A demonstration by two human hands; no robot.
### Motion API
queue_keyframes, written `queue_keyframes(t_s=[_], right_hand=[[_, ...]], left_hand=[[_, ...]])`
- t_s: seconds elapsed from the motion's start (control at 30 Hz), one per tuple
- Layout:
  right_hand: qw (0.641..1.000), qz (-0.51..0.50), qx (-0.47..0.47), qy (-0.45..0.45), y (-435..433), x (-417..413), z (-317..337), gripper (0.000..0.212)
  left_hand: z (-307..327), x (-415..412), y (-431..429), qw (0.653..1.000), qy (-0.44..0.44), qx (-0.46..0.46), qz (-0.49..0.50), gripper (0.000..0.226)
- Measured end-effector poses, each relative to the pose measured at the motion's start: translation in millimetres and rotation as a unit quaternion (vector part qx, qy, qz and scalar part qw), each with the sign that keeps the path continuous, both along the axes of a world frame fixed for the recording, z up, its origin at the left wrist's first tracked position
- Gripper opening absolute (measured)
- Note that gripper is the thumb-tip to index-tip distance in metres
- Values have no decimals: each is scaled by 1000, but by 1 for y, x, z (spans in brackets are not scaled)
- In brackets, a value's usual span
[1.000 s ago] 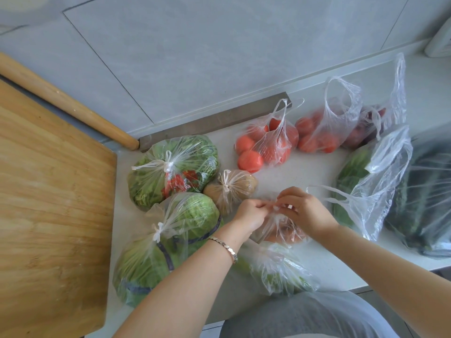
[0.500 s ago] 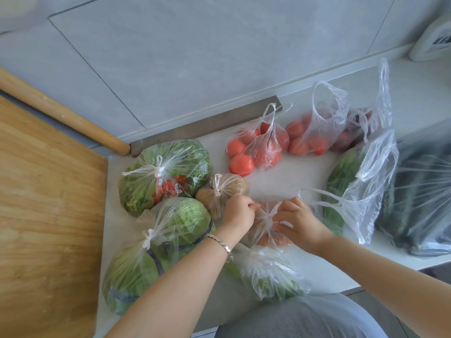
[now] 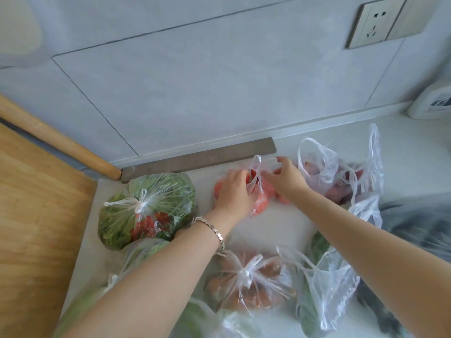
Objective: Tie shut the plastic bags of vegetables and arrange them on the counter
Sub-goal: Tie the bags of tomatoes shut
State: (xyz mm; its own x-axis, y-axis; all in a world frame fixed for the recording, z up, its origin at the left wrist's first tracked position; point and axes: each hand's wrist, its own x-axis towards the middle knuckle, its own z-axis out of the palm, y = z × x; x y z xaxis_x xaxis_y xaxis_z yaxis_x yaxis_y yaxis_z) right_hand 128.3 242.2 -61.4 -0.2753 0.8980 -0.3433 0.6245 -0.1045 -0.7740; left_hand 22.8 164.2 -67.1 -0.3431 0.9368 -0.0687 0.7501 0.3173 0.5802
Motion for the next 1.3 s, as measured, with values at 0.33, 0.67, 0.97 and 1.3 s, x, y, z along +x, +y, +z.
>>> queue_keyframes(t_s=[0.33, 0.67, 0.97, 1.3], right_hand=[[958, 268, 95, -26, 16, -8, -27, 20], [964, 181, 181, 77, -13, -4, 25, 33], [983, 42, 151, 99, -61, 7, 37, 40], [978, -73, 69, 184, -76, -3, 30, 32]], left_hand=[[19, -22, 11, 956, -195, 30, 216, 24], [57, -61, -7, 826, -418, 169, 338, 19], [47, -78, -9, 838, -452, 184, 244, 20], [28, -66, -3, 860, -475, 175, 58, 18]])
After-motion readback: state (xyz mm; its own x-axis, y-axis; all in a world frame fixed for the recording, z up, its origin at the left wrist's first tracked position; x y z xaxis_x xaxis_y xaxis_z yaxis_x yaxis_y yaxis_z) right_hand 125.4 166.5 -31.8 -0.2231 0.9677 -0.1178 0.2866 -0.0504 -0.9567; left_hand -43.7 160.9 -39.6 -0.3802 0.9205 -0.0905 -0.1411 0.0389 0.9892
